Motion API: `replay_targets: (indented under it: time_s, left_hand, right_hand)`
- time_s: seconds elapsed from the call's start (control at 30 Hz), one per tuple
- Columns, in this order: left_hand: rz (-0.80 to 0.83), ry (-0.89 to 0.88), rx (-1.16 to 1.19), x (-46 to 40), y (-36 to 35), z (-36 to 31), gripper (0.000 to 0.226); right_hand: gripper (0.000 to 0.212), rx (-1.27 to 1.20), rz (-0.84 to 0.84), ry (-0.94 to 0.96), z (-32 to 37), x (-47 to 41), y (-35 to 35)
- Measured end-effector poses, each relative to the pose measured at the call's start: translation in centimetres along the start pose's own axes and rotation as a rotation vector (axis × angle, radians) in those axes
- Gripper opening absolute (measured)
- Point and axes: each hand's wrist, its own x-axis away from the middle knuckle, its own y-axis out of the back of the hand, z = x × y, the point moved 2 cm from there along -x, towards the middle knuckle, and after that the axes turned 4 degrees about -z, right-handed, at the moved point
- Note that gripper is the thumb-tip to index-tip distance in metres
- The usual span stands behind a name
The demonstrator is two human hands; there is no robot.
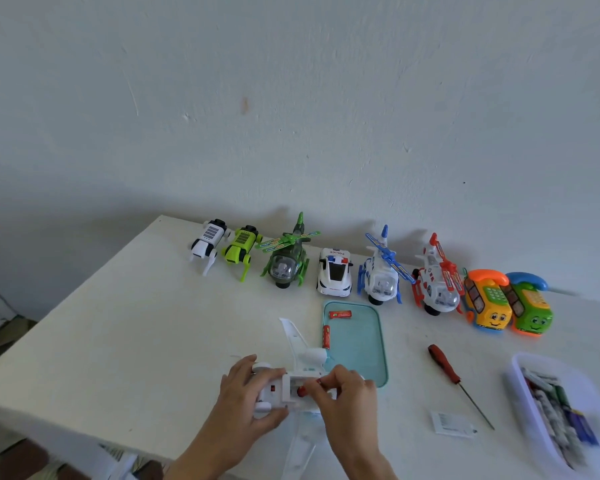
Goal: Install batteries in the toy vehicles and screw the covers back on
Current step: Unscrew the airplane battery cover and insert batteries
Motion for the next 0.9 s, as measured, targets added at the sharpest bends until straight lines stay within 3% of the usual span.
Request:
replay_targets:
  time_s: [0.1,0.27,0.5,0.77,0.9]
  left_hand:
    - [-0.007,0.004,-0.004,0.0,0.1,-0.1,0.055]
    - [-0.011,0.007,0.012,0.0,0.0,0.0,0.043]
    - [-0.021,0.002,-0.007,-0.1,0.0,-0.2,0.055]
    - [-0.047,-0.003,0.000,-0.1,-0.2,-0.1,0.056]
    - [-0.087,-0.024,-0.015,-0.2,-0.5,0.3,0.054]
  right_hand:
    - [0.023,0.177,-0.081,0.159,0.0,0.4,-0.7]
    - [0.033,0.255,-0.174,0.250,-0.3,0.7,-1.4]
    - [0.033,0.381,-0.273,0.424,0.0,0.8,-1.4]
    - [0.030,0.483,-0.265,0.583,-0.8,1.1,-1.8]
    - [0.031,0.526,-0.214,0.543,-0.5,1.1,-2.2]
